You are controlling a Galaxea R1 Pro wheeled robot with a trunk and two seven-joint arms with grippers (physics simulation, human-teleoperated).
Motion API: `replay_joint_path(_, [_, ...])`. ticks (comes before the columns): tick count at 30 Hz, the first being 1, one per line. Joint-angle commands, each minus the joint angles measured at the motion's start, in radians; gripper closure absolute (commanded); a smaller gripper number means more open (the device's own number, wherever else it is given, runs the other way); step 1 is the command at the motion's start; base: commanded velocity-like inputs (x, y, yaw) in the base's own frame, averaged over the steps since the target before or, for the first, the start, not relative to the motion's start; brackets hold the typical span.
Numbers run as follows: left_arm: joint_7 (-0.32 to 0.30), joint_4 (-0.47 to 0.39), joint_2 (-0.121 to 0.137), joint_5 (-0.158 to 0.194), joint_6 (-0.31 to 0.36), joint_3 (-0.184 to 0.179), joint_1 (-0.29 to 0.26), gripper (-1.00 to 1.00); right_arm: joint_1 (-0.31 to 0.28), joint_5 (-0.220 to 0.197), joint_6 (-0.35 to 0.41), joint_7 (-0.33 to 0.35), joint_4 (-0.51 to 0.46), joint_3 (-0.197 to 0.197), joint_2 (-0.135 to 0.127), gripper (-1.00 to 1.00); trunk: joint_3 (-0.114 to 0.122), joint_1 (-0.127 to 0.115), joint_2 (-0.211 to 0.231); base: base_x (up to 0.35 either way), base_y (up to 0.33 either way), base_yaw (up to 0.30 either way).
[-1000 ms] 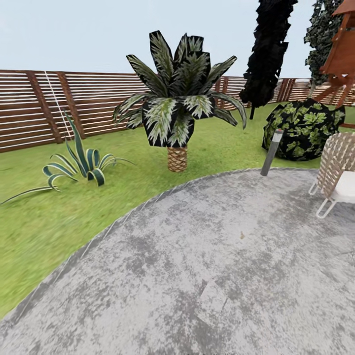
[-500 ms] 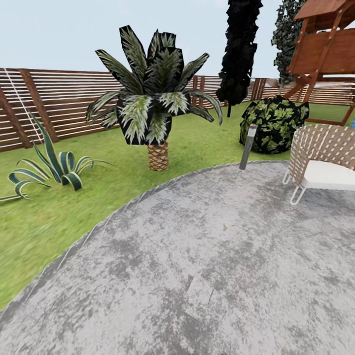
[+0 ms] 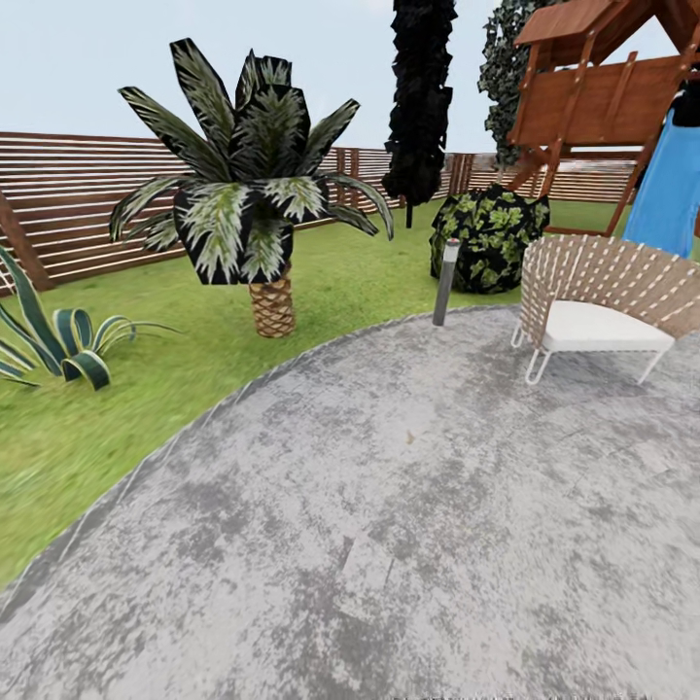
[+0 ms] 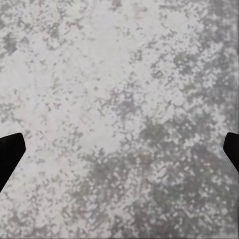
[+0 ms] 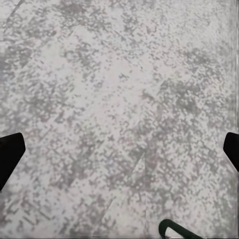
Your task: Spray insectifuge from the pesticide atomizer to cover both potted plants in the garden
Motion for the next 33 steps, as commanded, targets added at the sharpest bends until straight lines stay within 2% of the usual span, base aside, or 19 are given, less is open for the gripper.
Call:
replay_joint_path(1, [-0.001,0.001,0.0,0.002,-0.003,0.002,0.0,-1.0,-0.001,0.003,-0.003,-0.004,0.001,0.0,0.0,-1.0,-0.001,0.0,0.0,0.0,0.0,-0.267])
replay_joint_path(12, [-0.001,0.001,0.0,0.005,-0.003,0.003,0.0,-1.0,-0.001,0.003,-0.003,-0.004,0.001,0.0,0.0,-1.0,-0.001,0.0,0.0,0.0,0.026,-0.267])
replay_joint_path(23, [-0.001,0.001,0.0,0.003,-0.003,0.003,0.0,-1.0,-0.001,0.003,-0.003,-0.004,0.001,0.0,0.0,-1.0,-0.001,0.0,0.0,0.025,0.283,-0.267])
replay_joint_path(33, [-0.001,0.002,0.0,0.002,-0.003,0.002,0.0,-1.0,-0.001,0.003,-0.002,-0.004,0.001,0.0,0.0,-1.0,-0.001,0.0,0.0,0.182,0.282,-0.267])
